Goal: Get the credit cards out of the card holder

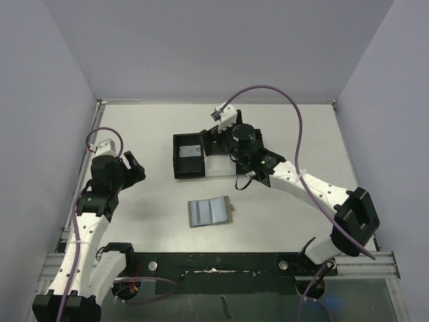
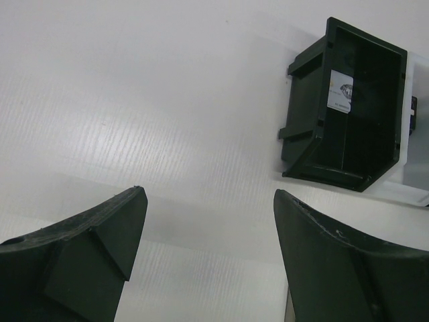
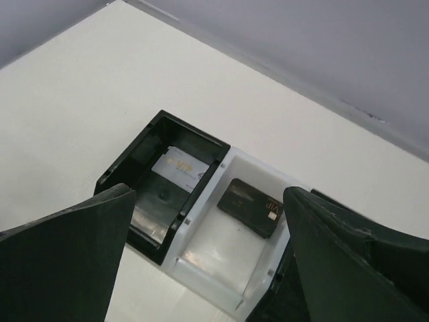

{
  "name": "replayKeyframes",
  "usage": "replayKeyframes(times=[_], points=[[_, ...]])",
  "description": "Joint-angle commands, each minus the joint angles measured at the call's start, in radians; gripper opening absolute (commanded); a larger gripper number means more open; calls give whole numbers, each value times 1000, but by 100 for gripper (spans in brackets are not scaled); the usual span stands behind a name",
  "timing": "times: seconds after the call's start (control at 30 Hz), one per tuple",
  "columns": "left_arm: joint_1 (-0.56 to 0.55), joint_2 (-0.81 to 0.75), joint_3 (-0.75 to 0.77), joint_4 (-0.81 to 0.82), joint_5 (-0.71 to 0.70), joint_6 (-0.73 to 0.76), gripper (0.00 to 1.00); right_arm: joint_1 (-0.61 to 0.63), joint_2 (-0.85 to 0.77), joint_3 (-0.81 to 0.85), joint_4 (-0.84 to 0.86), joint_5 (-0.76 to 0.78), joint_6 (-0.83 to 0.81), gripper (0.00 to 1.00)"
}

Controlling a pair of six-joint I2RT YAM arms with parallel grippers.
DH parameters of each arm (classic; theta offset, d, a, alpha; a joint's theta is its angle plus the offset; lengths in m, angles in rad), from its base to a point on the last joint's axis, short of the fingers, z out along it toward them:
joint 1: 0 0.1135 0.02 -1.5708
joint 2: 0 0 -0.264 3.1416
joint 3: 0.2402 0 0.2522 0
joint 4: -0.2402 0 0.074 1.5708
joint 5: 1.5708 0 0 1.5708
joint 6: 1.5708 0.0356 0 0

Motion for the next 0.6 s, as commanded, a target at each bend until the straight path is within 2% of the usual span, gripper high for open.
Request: replayKeyframes(times=[0.0, 0.07, 0.13, 0.27, 0.33, 0.47, 0.5, 0.57], points=[[9, 4, 2, 64, 19, 18, 76, -4, -132, -175, 66, 40, 222, 98], [9, 10, 1, 64, 22, 18, 76, -8, -177, -234, 56, 78, 376, 98], [9, 16, 1, 66, 23, 18, 76, -19, -200, -273, 24, 35, 499, 98], [9, 29, 1, 67, 22, 20, 76, -39, -172, -289, -79, -199, 651, 97], [9, 35, 3, 67, 24, 21, 76, -19, -160, -343, -44, -243, 737, 97], [9, 46, 4, 66, 28, 23, 76, 59, -156, -446, 22, -193, 874, 98], [9, 48, 4, 66, 29, 23, 76, 85, -151, -446, 13, -170, 877, 100], [9, 49, 3, 66, 28, 23, 76, 129, -136, -414, -68, -105, 884, 95]])
